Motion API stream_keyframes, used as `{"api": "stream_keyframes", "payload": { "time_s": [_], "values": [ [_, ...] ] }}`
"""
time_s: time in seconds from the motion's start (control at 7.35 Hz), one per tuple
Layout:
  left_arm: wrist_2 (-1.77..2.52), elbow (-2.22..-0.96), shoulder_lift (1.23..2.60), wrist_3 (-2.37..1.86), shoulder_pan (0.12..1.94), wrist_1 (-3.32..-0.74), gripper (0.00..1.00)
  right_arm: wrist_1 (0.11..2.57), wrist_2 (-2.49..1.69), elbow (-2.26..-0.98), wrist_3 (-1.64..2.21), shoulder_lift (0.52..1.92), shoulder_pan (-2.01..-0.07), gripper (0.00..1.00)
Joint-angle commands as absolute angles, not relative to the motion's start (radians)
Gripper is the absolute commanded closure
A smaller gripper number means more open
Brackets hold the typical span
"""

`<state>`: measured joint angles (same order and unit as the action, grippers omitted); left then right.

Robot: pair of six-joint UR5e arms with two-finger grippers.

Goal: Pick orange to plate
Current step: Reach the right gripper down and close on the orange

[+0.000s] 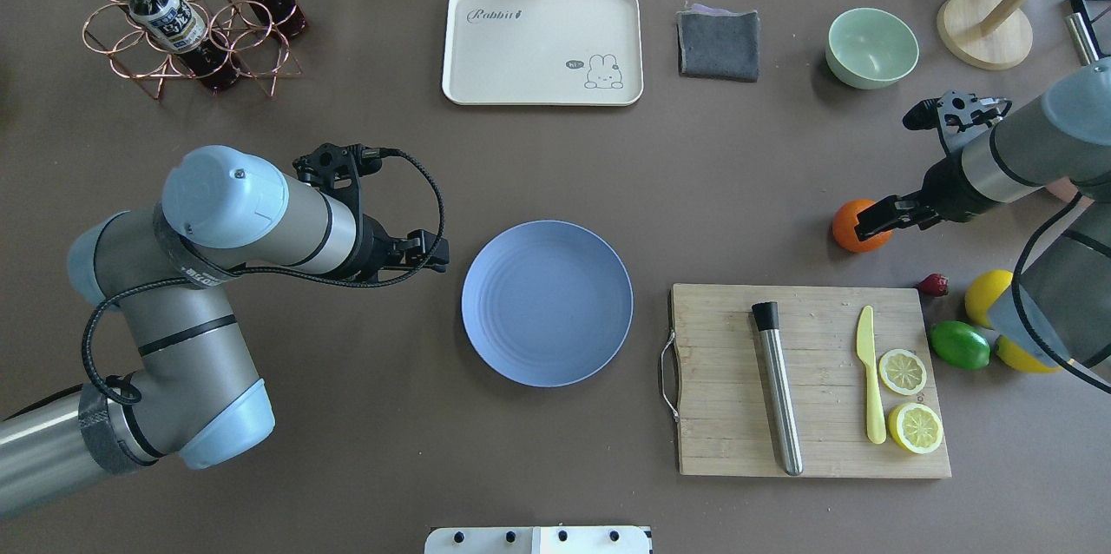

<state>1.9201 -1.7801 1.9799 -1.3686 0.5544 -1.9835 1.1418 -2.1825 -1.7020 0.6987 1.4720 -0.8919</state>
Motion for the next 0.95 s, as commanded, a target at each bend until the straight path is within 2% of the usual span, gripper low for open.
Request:
{"api": "stream_keyframes", "payload": {
  "time_s": [0.0,0.54,0.82],
  "values": [
    [1.919,-1.779,1.979,-1.368,0.555,-1.983,0.03,1.140,-2.125,-1.672,0.699,1.448,-0.852,0.00],
    [1.917,-1.778,1.979,-1.368,0.555,-1.982,0.03,1.152,-2.088,-1.640,0.692,1.422,-0.836,0.00],
    [1.917,-1.779,1.974,-1.368,0.555,-1.983,0.03,1.152,-2.086,-1.637,0.692,1.419,-0.836,0.04]
  ]
}}
